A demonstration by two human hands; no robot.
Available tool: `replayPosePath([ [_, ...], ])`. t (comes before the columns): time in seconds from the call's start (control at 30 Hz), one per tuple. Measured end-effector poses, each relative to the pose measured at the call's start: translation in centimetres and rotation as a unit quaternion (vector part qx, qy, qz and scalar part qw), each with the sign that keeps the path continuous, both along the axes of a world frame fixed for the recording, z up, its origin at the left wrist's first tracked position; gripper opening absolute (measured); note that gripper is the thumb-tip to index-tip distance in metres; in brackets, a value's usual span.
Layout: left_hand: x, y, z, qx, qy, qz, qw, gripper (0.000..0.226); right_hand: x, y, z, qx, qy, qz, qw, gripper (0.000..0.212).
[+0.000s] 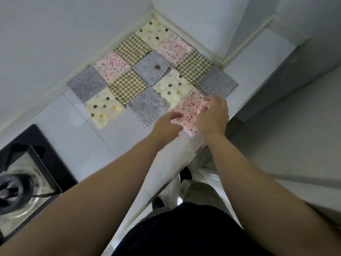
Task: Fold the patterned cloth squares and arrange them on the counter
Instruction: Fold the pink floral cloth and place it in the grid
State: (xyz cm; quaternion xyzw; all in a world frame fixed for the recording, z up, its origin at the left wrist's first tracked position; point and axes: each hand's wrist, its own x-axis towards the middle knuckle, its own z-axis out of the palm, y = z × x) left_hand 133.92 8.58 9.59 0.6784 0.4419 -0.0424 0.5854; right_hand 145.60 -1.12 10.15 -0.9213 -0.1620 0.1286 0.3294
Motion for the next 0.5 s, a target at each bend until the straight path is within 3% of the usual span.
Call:
replayPosePath([
  [0.1,0.9,0.6,-1.2,0.195,0.101,-0.165,0.961,0.055,-0.5,-0.4,-1.5,-0.06,-0.023,0.024,0.998,0.049],
  [0.17,1.3,0.6,-1.3,0.243,0.126,-0.225,0.935,0.06,-1.4,-1.3,-2.5,-0.126,0.019,0.096,0.987,0.051],
  [0.3,2.2,0.6,-1.8,0.261,0.146,-0.335,0.893,0.075,-1.9,-2.2,-3.8,-0.2,0.047,0.165,0.965,0.056],
  [0.5,3.4,1.3,-1.4,0.252,0.148,-0.359,0.886,0.082,-1.4,-1.8,-4.0,-0.244,0.058,0.187,0.95,0.065],
])
